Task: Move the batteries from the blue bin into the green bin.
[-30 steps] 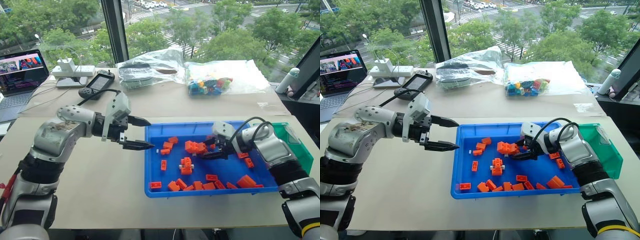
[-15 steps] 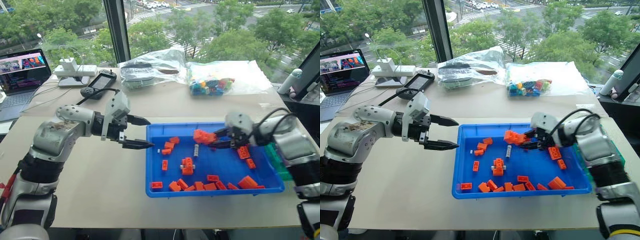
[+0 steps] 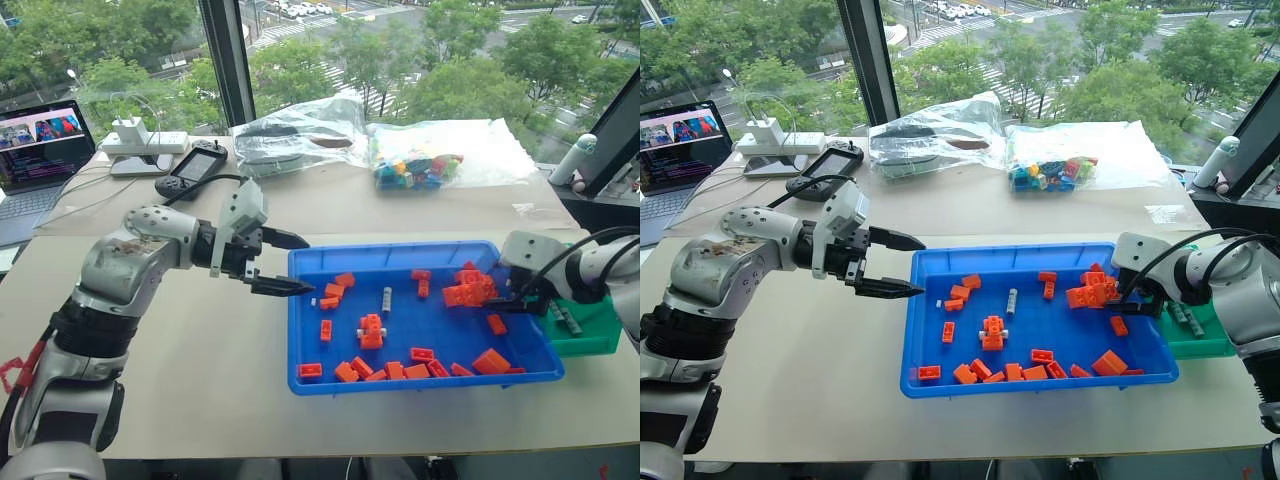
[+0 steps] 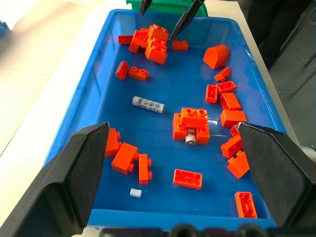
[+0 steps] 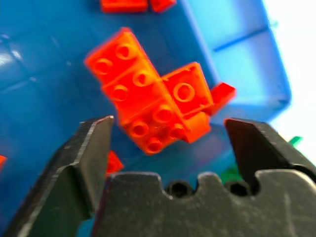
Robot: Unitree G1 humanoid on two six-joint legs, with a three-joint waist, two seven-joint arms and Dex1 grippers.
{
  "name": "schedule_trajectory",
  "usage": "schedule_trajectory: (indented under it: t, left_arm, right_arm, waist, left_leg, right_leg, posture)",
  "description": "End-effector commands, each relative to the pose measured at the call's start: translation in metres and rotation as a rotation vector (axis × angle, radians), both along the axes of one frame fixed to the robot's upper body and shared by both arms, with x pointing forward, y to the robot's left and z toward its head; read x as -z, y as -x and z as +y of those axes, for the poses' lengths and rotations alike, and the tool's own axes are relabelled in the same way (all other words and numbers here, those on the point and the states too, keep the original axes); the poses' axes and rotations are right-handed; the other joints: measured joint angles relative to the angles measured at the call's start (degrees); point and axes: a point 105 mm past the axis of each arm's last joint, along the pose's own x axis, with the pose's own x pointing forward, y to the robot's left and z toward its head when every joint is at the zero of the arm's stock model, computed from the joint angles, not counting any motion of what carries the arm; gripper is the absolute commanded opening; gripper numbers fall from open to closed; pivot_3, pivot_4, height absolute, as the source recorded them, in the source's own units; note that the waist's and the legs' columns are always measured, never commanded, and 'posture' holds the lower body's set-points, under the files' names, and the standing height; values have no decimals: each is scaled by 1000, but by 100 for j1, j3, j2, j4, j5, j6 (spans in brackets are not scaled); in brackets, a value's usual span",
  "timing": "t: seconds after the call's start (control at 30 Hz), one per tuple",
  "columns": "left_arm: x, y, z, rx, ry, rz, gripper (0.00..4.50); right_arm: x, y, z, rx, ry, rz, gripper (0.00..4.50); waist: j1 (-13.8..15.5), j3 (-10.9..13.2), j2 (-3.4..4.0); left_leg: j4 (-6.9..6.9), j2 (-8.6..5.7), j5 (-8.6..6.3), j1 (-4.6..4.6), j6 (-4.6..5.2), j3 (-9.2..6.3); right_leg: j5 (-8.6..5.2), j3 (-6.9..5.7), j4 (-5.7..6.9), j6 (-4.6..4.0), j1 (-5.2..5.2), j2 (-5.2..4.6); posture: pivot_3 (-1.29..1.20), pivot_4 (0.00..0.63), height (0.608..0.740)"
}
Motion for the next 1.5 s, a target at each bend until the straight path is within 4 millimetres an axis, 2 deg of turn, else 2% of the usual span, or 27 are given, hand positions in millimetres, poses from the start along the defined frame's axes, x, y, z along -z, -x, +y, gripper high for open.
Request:
schedule_trajectory:
  t: [0.03, 0.1, 0.17, 0.27, 0.6, 0.97, 1.0, 1.03, 1.1, 1.17, 1.3, 1.5]
  left_arm:
    - [-10, 0, 4, -10, -7, -51, 4500]
    - [-11, 0, 6, -20, -7, -51, 4500]
    - [-10, 1, 7, -24, -8, -51, 4500]
    - [-11, 3, 8, -35, -8, -52, 4500]
    - [-8, 9, 14, -71, -22, -58, 4500]
    - [-6, 12, 18, -91, -26, -58, 4500]
    - [-6, 12, 18, -91, -26, -58, 4500]
    - [-6, 12, 17, -90, -25, -57, 4500]
    - [-6, 12, 17, -89, -24, -57, 4500]
    - [-6, 11, 17, -87, -17, -56, 4500]
    - [-7, 10, 15, -79, 3, -51, 4500]
    - [-8, 10, 9, -61, 28, -43, 4500]
  right_arm:
    - [-20, 3, 41, -105, -163, -22, 4492]
    - [-11, 5, 70, -200, -213, 8, 4492]
    - [-4, 6, 86, -245, -238, 30, 4492]
    - [17, 3, 103, -294, -259, 99, 4492]
    - [41, -10, 100, -298, -314, 212, 4492]
    - [67, -9, 102, -284, -326, 296, 4492]
    - [70, -9, 101, -280, -323, 297, 3957]
    - [73, -9, 99, -274, -313, 301, 3810]
    - [78, -8, 96, -264, -297, 304, 3181]
    - [75, -8, 94, -251, -317, 292, 2532]
    - [53, -8, 94, -251, -354, 229, 2524]
    - [-9, -5, 83, -182, -462, 92, 2524]
  waist:
    - [-11, 0, 0]
    - [-9, 0, -1]
    - [-5, 0, 0]
    - [24, 0, 0]
    - [83, 1, 1]
    - [81, 1, 1]
    - [81, 1, 1]
    - [81, 1, 1]
    - [81, 1, 1]
    - [81, 1, 1]
    - [86, 1, 1]
    - [102, 2, 1]
  left_leg:
    - [0, 1, 0, 0, 0, 0]
    - [-1, 1, 0, -1, 0, -6]
    - [-1, 0, 0, -1, 0, -10]
    - [-1, -3, 0, -2, 0, -14]
    - [0, -3, 0, -1, -1, -9]
    - [0, -3, 0, -1, -1, -8]
    - [0, -3, 0, -1, -1, -8]
    - [0, -3, 0, -1, -1, -8]
    - [0, -2, 0, -1, -1, -7]
    - [0, -2, 0, 0, -1, -7]
    - [0, -3, 0, 1, -1, -8]
    - [0, -3, 0, -1, -1, -13]
  right_leg:
    - [0, -2, 1, 0, 1, 3]
    - [0, -3, 3, 0, 2, 2]
    - [0, -4, 4, 0, 3, 0]
    - [0, -3, 4, 0, 3, -3]
    - [0, -3, 1, 0, 2, -4]
    - [0, -4, 3, 0, 1, -3]
    - [0, -4, 3, 0, 2, -3]
    - [0, -4, 4, 0, 2, -4]
    - [0, -4, 4, 0, 2, -3]
    - [0, -4, 4, 0, 2, -2]
    - [0, -4, 4, 0, 4, -4]
    - [0, -4, 6, 0, 2, -4]
  posture:
    - [0, 150, 732]
    - [0, 150, 732]
    - [0, 150, 732]
    - [0, 150, 732]
    - [0, 150, 732]
    - [0, 150, 732]
    - [0, 150, 732]
    - [0, 150, 732]
    - [0, 150, 732]
    - [0, 150, 732]
    - [0, 150, 732]
    - [0, 150, 732]
